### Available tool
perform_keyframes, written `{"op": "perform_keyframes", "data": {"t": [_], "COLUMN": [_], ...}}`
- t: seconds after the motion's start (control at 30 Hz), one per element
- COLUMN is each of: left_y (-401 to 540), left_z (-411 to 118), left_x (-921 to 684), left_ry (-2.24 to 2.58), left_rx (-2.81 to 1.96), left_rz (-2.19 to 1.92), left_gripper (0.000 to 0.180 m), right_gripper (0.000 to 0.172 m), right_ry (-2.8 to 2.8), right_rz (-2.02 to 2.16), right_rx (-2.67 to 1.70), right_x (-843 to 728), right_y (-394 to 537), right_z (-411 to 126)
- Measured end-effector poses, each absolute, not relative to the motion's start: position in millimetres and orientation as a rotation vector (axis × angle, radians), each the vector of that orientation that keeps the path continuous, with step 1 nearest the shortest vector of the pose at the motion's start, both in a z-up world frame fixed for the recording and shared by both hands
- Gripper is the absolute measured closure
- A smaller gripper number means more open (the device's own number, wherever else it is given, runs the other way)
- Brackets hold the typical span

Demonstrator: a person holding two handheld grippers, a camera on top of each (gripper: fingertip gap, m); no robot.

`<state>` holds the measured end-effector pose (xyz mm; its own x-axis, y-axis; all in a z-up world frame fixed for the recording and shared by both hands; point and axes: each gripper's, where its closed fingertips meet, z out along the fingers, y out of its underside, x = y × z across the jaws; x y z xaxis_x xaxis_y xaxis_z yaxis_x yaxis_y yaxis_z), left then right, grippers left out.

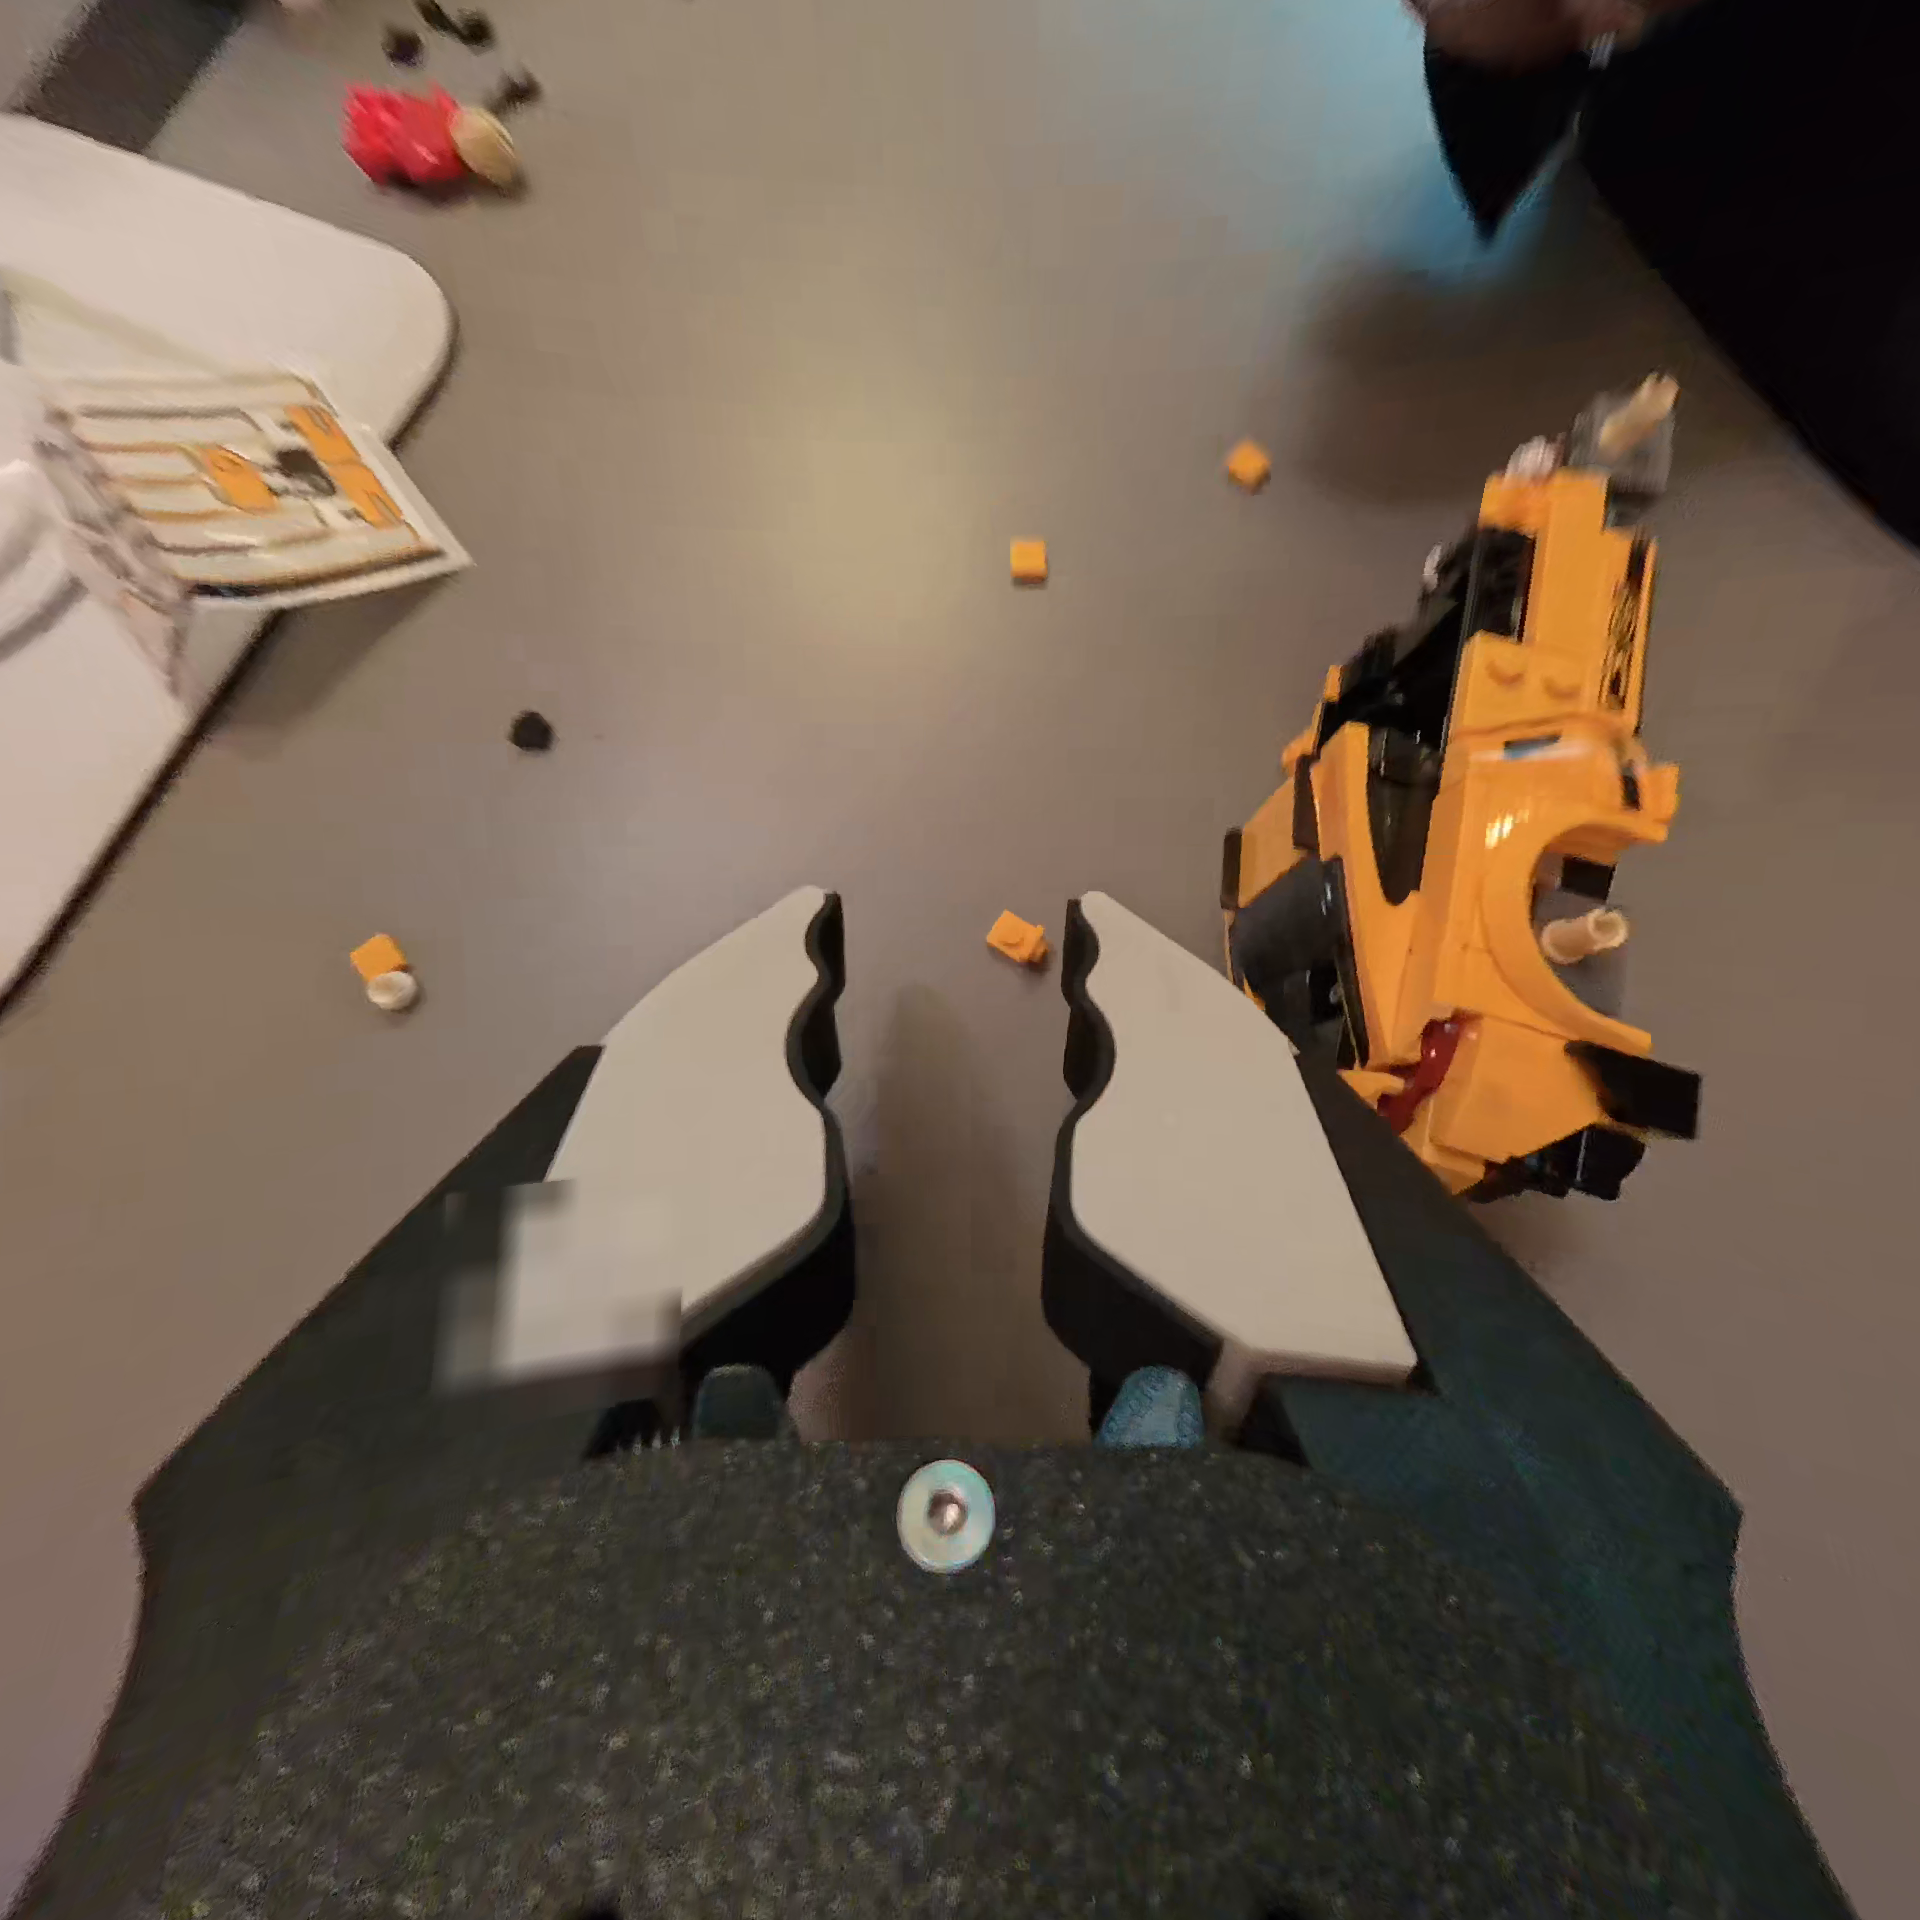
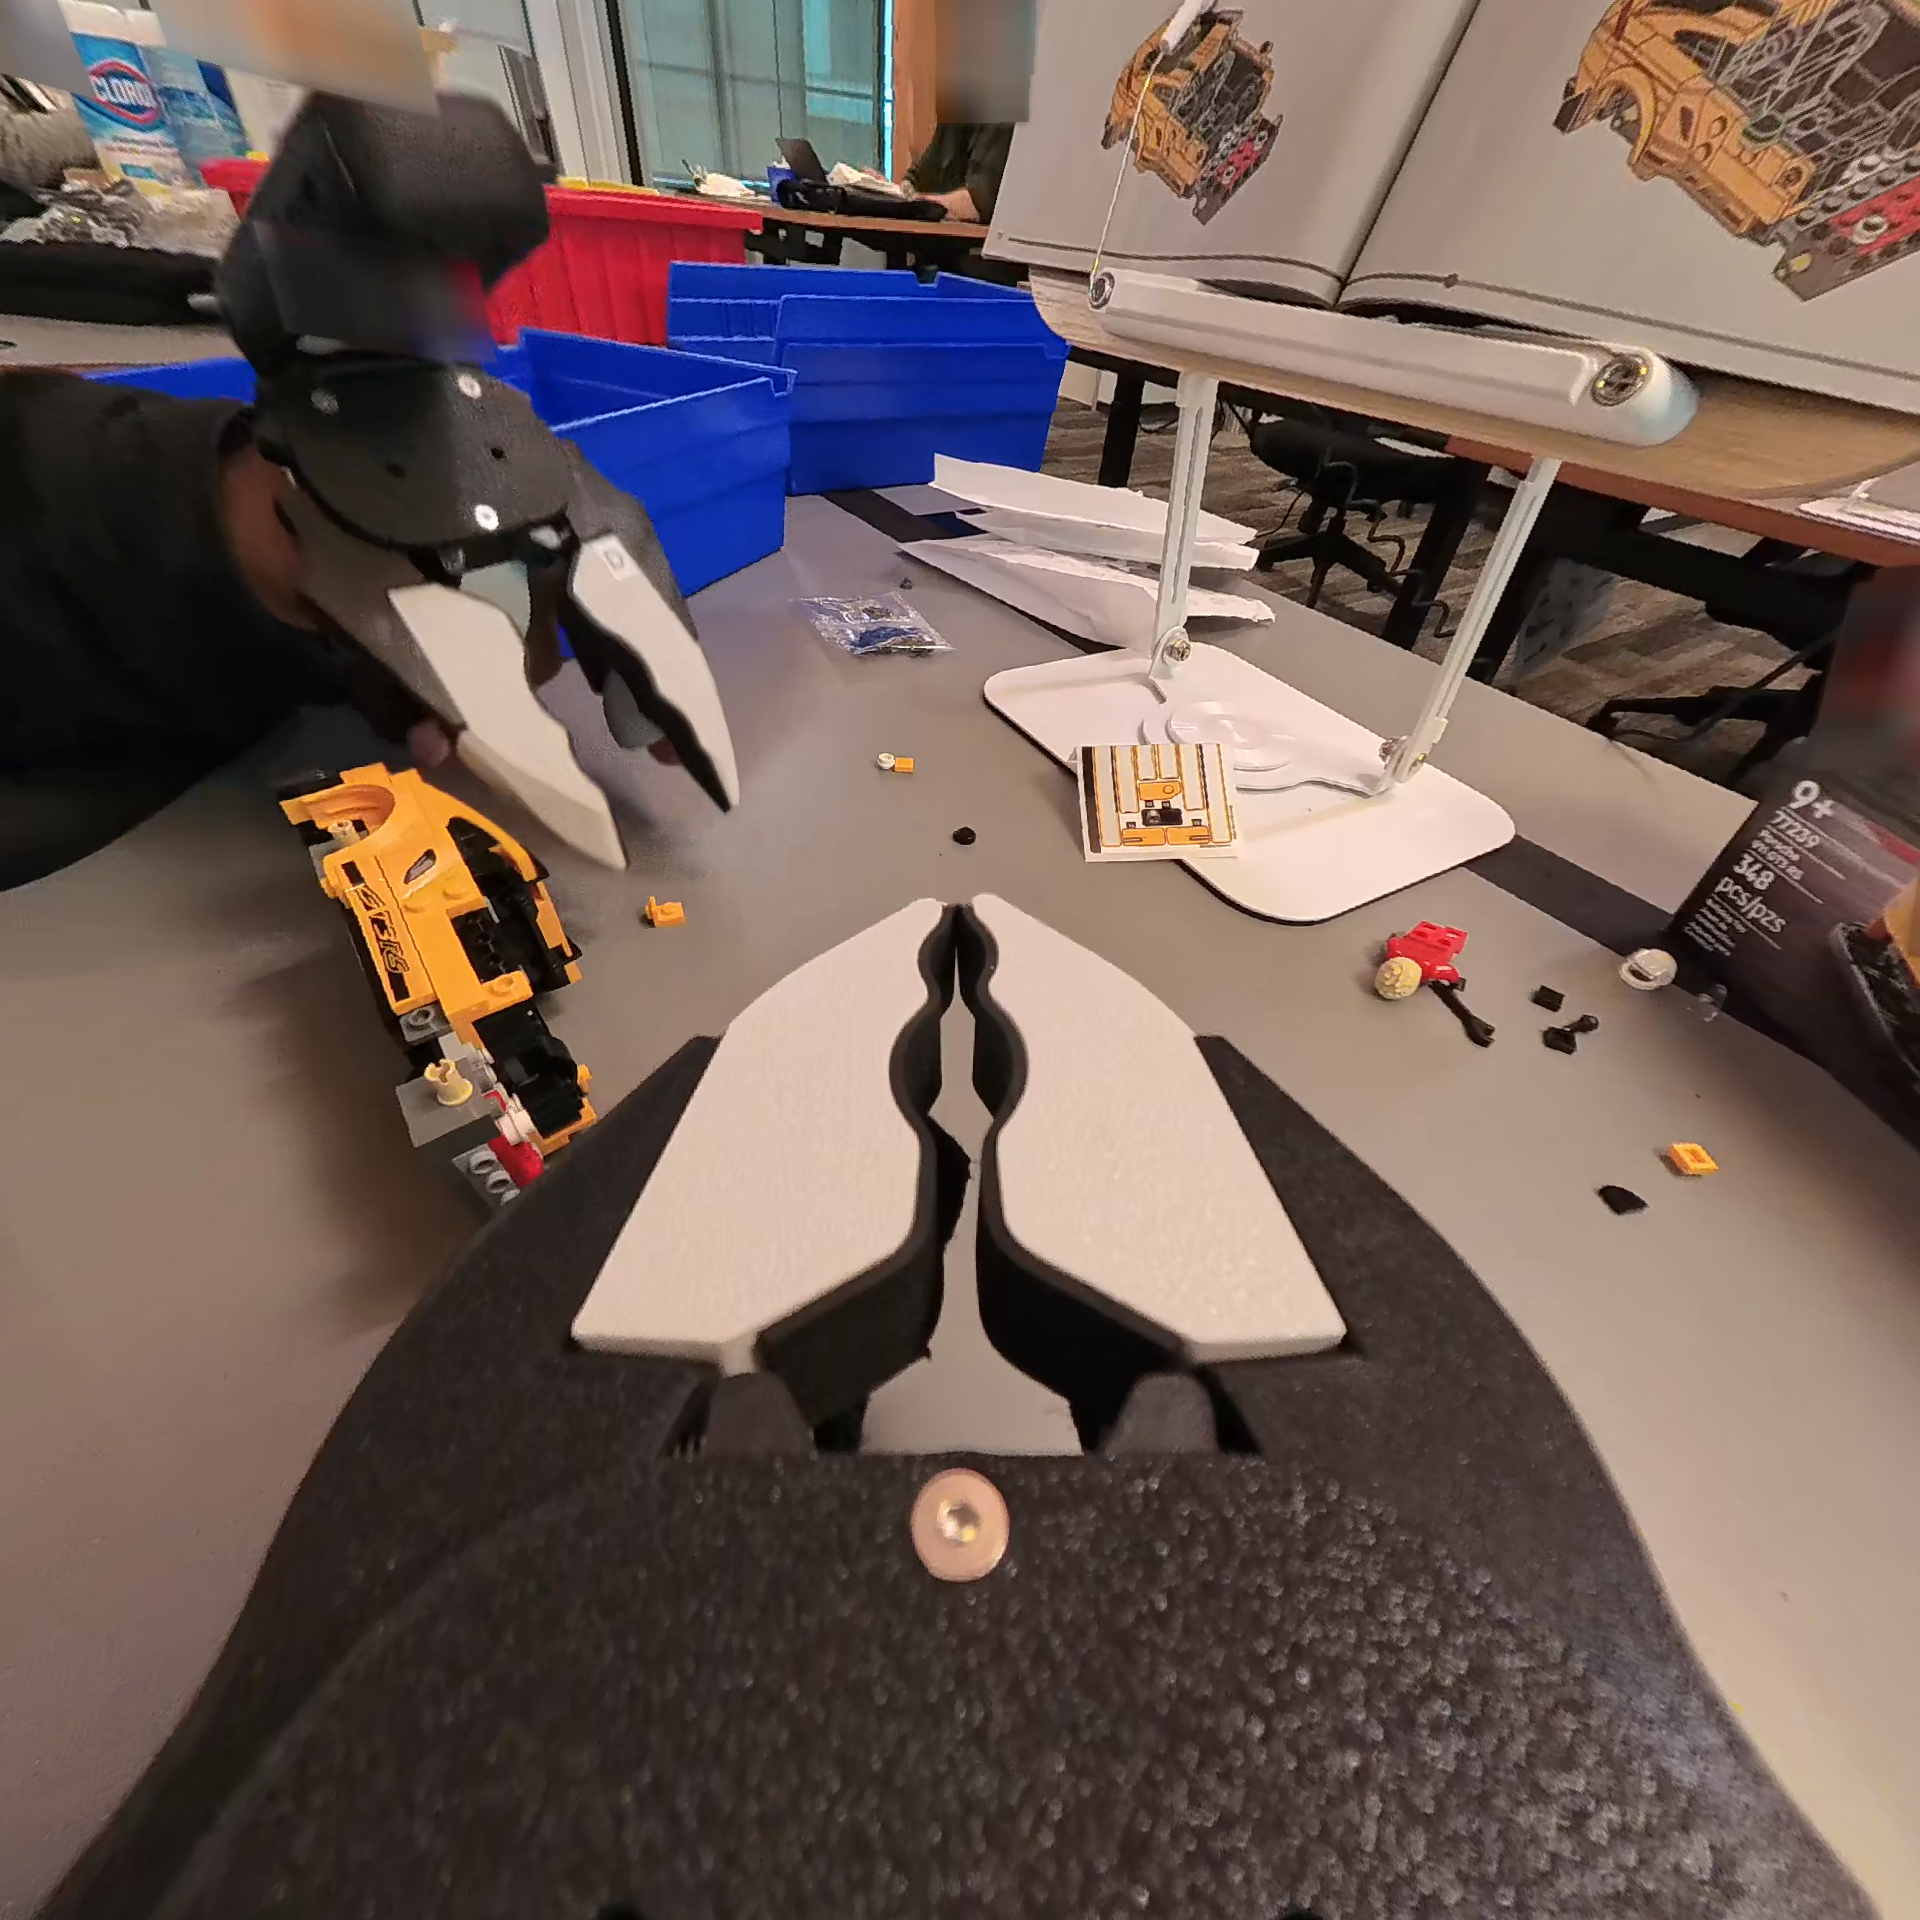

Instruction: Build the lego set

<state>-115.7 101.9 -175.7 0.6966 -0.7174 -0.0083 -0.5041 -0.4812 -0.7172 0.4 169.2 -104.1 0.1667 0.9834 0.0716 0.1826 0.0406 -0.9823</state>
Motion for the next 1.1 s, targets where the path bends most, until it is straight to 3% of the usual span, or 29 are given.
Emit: {"op": "perform_keyframes", "data": {"t": [0.1,0.3,0.43,0.7,1.1], "left_y": [118,160,189,214,207], "left_z": [-155,-132,-135,-189,-204], "left_x": [-122,-144,-162,-168,-149], "left_ry": [0.784,0.571,0.46,0.514,0.613], "left_rx": [-2.142,-2.127,-2.178,-2.386,-2.514], "left_rz": [-0.398,-0.243,-0.166,-0.122,-0.216], "left_gripper": [0.144,0.18,0.18,0.156,0.172], "right_gripper": [0.172,0.172,0.172,0.172,0.172], "right_ry": [-1.231,-1.218,-1.129,-0.749,-0.679], "right_rz": [0.948,0.931,0.864,0.712,0.699], "right_rx": [-1.375,-1.37,-1.391,-1.613,-1.679], "right_x": [1,2,9,50,57], "right_y": [170,171,186,246,256], "right_z": [-104,-102,-96,-96,-103]}}
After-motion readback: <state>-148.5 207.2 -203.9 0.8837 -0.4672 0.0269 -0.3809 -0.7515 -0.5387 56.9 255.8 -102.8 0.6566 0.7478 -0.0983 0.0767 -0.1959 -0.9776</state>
